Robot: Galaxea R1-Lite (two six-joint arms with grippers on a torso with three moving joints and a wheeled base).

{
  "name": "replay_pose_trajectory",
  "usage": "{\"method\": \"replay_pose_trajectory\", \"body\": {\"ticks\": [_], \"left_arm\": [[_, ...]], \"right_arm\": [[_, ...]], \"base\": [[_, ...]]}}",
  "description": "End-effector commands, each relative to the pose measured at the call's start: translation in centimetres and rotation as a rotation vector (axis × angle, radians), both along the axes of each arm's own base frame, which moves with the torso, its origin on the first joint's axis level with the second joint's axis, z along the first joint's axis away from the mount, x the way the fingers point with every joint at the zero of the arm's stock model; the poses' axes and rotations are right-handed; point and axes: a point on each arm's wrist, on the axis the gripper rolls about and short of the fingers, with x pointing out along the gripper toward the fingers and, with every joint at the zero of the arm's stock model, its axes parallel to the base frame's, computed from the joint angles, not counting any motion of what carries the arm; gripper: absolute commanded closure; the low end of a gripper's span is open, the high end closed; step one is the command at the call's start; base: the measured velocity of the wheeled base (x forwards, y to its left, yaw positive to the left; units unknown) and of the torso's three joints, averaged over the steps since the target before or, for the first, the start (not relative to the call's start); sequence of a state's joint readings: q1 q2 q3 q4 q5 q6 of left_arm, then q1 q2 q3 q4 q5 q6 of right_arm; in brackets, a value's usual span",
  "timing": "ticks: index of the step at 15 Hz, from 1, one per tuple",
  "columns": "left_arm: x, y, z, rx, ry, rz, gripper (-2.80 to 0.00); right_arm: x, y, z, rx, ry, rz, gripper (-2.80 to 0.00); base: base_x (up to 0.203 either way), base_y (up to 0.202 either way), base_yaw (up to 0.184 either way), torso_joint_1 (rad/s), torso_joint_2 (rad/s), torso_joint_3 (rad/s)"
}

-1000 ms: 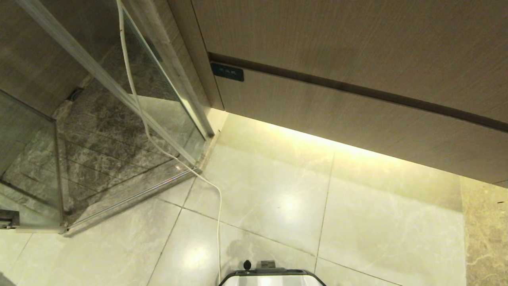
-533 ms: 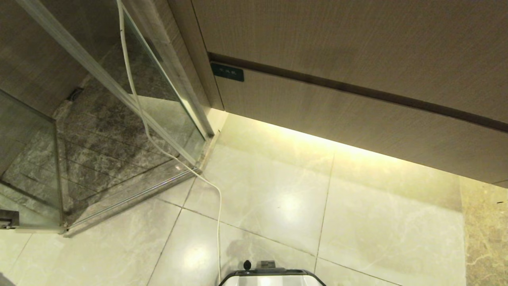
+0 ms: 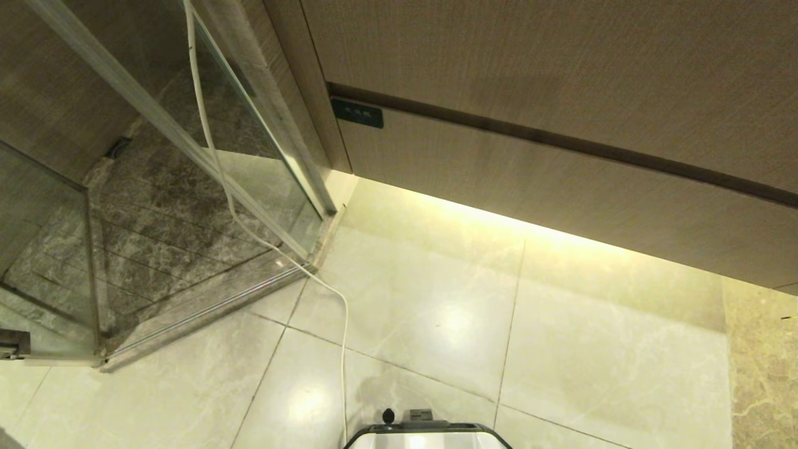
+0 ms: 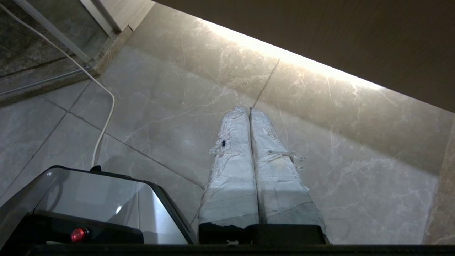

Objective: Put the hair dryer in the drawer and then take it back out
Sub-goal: Pull open the drawer

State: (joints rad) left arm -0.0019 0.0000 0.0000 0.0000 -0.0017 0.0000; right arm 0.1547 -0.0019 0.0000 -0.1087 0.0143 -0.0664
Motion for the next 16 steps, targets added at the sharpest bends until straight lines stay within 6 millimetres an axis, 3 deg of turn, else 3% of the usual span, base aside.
{"method": "replay_pose_trajectory", "body": {"ticks": [1,16], "left_arm": [[0.01,0.0,-0.04,0.0,0.002,0.001,0.0],[0.01,0.0,-0.04,0.0,0.002,0.001,0.0]], "right_arm": [[0.04,0.01,-1.18,0.0,0.0,0.001,0.0],[0.04,0.01,-1.19,-0.002,0.002,0.001,0.0]], "base": [[0.0,0.0,0.0,0.0,0.0,0.0],[0.0,0.0,0.0,0.0,0.0,0.0]]}}
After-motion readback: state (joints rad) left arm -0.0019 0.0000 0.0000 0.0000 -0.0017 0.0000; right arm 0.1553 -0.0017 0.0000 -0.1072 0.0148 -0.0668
